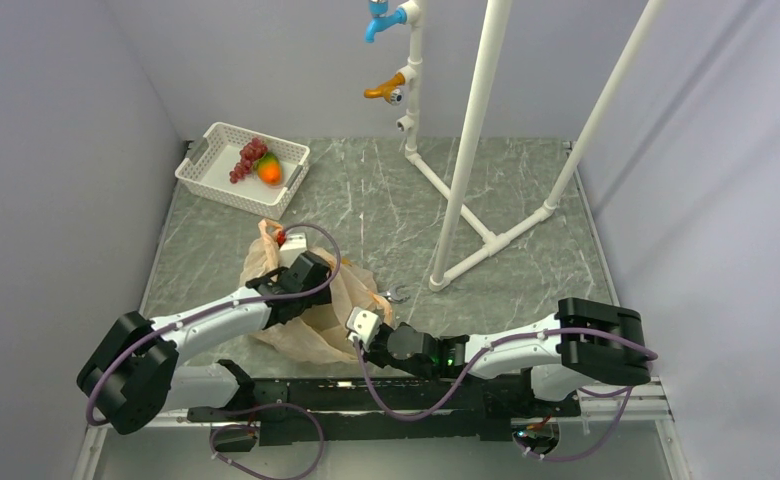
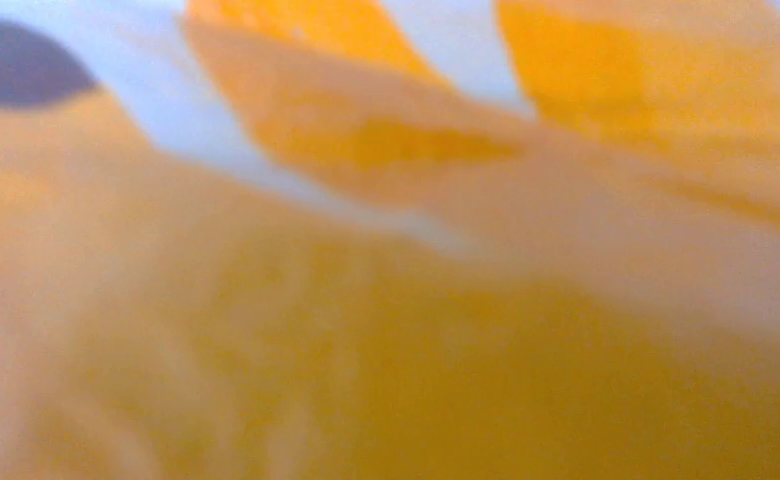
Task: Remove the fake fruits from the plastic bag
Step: Take out the fake fruit from the plastic bag.
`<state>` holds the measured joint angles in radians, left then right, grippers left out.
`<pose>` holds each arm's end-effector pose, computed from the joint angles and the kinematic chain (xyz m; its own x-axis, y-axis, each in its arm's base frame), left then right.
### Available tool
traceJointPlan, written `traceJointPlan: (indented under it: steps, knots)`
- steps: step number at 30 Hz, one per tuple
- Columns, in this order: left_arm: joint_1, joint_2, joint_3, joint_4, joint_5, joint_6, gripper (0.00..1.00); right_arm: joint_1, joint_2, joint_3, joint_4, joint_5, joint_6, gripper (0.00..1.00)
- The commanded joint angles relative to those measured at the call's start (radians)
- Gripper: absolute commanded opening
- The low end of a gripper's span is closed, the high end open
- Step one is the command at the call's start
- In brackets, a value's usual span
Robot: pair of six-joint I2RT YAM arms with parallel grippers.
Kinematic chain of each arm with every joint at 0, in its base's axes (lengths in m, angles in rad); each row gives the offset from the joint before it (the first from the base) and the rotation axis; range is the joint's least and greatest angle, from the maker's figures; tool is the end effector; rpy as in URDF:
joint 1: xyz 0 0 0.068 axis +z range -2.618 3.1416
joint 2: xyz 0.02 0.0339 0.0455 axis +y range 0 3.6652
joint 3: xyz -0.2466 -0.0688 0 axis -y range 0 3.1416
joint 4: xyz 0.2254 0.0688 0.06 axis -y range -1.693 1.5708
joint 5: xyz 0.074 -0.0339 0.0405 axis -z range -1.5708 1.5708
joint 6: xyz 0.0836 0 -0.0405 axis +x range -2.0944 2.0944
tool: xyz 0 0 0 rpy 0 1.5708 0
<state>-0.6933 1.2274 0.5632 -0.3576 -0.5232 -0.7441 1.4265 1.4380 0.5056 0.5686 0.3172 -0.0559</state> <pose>0.2019 -0.1135 0.1291 -0.7218 -0.1630 -0.6726 -0.1847 0.9820 -0.0399 0.0708 0.3062 0.1581 -0.0009 -0.3753 -0.9269 -0.8998 0.4047 -0.1630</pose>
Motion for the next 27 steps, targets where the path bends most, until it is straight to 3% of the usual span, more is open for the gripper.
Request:
traceJointPlan:
  steps: [1, 7, 16, 21, 27]
  knots:
    - [0.019, -0.023, 0.003, 0.129, -0.015, 0.019, 0.96, 0.002, -0.001, 0.036, 0.021, 0.012, 0.012, 0.00]
    - [0.033, 0.019, -0.013, 0.243, -0.044, 0.044, 0.88, 0.001, -0.001, 0.034, 0.020, 0.013, 0.012, 0.00]
    - [0.033, 0.103, 0.028, 0.220, -0.034, 0.048, 0.56, 0.001, -0.006, 0.034, 0.015, 0.028, 0.009, 0.00]
    - [0.031, 0.001, 0.008, 0.211, 0.006, 0.075, 0.46, 0.001, -0.001, 0.036, 0.014, 0.050, 0.011, 0.00]
    - [0.034, -0.198, -0.012, 0.148, 0.176, 0.165, 0.44, -0.025, 0.024, 0.061, -0.027, 0.127, 0.051, 0.00]
